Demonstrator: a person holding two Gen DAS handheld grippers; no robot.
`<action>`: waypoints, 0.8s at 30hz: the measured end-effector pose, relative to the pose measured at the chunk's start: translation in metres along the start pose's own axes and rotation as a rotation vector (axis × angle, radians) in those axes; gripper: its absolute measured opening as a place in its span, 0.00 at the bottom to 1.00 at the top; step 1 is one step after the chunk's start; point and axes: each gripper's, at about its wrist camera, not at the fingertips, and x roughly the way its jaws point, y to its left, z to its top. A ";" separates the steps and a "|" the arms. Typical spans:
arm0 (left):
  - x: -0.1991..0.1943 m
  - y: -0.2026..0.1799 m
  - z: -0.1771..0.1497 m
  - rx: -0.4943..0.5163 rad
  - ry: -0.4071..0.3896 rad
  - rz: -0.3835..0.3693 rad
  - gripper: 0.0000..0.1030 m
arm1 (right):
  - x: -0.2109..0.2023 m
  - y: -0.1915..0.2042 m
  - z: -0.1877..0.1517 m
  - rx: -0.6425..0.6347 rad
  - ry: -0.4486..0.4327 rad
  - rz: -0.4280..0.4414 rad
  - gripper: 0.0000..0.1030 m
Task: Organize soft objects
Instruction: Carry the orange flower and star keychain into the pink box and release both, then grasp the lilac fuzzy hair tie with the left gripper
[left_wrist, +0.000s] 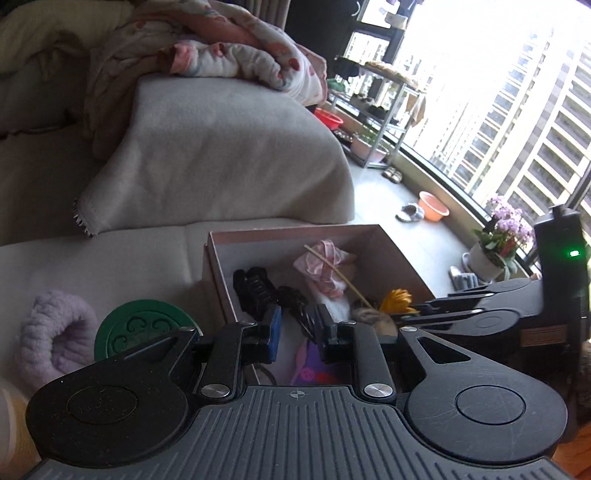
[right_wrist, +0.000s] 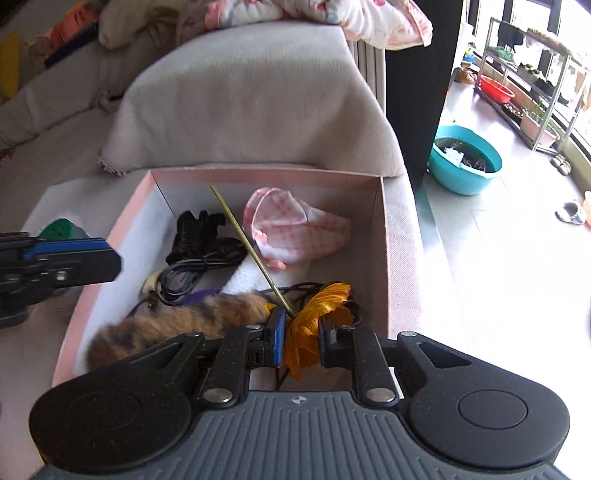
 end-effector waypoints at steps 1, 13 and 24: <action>-0.005 0.001 -0.002 -0.006 -0.010 -0.007 0.21 | 0.003 0.002 0.000 -0.011 0.006 -0.010 0.17; -0.031 -0.020 -0.031 0.136 -0.002 -0.167 0.21 | -0.051 -0.019 0.006 0.063 -0.164 0.094 0.48; 0.021 -0.022 -0.036 0.145 0.066 -0.043 0.23 | -0.071 -0.004 -0.012 0.001 -0.196 0.045 0.48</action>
